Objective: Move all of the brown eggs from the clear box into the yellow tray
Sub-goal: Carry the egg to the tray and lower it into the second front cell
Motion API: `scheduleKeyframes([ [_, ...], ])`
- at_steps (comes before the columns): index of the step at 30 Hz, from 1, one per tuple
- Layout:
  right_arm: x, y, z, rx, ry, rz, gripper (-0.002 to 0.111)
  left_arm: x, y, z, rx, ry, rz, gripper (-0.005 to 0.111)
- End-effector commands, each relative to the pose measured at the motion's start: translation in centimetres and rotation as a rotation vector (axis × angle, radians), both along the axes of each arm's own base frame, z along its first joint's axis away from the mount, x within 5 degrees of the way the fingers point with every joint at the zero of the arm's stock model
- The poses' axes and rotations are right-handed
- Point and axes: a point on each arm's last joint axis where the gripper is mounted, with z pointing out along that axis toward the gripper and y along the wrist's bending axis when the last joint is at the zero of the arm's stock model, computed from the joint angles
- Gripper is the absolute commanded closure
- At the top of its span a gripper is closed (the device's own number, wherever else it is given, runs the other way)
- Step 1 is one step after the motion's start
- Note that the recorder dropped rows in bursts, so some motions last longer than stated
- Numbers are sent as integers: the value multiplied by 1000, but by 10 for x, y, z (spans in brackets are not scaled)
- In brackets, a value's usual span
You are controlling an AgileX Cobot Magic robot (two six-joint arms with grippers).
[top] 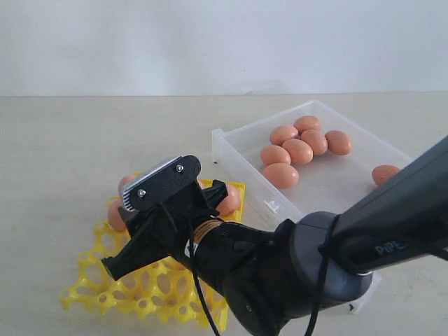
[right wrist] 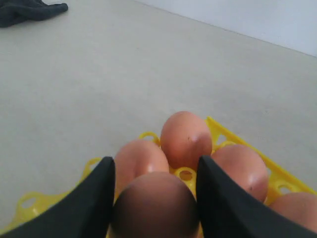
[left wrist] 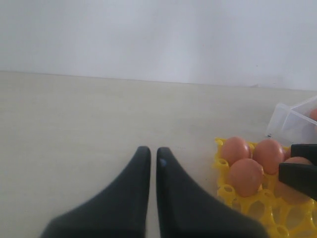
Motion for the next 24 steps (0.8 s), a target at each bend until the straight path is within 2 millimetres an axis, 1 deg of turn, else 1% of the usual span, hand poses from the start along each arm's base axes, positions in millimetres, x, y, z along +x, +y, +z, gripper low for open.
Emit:
scheduleKeyframes([
  [1, 2, -1, -5, 16, -48, -6, 108, 0, 0, -1, -11, -2, -2, 103],
  [9, 3, -1, -15, 9, -54, -10, 108, 0, 0, -1, -11, -2, -2, 103],
  [15, 7, 0, -13, -76, -127, -7, 108, 0, 0, -1, -11, -2, -2, 103],
  [19, 11, 6, -9, -78, -115, -8, 108, 0, 0, -1, -11, -2, -2, 103],
  [24, 13, 7, -8, -72, -120, -9, 108, 0, 0, -1, -11, -2, -2, 103],
])
